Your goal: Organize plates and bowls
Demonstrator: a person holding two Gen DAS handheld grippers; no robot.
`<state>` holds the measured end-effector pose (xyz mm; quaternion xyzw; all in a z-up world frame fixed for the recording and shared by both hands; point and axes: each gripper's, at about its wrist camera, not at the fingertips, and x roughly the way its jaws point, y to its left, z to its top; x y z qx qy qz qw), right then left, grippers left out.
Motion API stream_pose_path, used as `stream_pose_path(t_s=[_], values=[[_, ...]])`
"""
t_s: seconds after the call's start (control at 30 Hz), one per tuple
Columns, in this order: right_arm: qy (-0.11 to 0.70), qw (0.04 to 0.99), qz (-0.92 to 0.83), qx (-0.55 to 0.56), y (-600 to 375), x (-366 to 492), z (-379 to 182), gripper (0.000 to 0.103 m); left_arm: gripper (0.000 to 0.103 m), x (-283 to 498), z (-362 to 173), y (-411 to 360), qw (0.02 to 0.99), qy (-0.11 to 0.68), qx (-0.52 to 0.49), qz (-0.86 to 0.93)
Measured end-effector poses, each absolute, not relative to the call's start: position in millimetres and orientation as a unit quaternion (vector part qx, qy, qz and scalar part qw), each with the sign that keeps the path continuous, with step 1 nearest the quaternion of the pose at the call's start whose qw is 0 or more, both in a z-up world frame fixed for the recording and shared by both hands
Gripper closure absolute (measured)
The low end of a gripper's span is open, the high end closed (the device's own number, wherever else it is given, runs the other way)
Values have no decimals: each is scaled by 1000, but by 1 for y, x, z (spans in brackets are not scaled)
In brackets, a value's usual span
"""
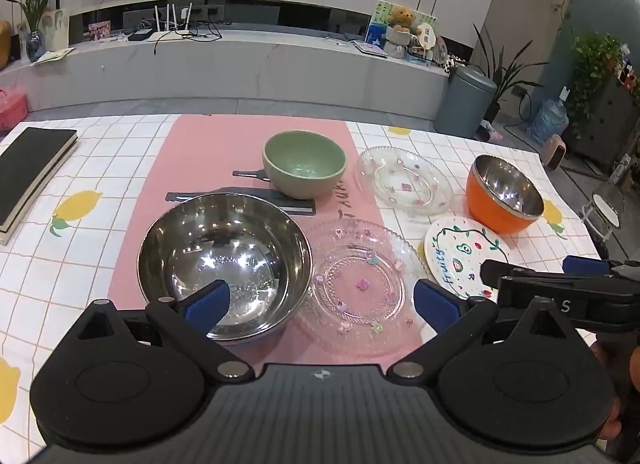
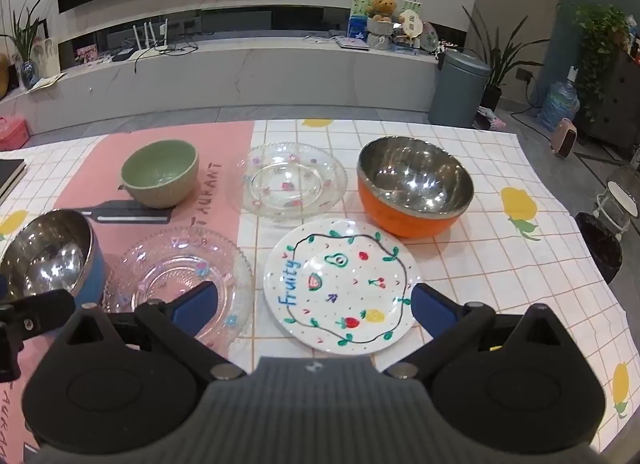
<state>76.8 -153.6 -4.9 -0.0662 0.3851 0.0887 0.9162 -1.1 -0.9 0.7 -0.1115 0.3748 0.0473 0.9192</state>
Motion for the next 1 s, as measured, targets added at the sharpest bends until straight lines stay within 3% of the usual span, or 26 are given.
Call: stream_pose_path(t_s=[0.1, 1.0], values=[[373, 920, 86, -77, -149, 70, -6, 2, 0, -14, -3, -7, 932, 348, -98, 41], [386, 915, 97, -73, -150, 73, -7, 2, 0, -2, 1, -11, 917, 382, -107, 27]])
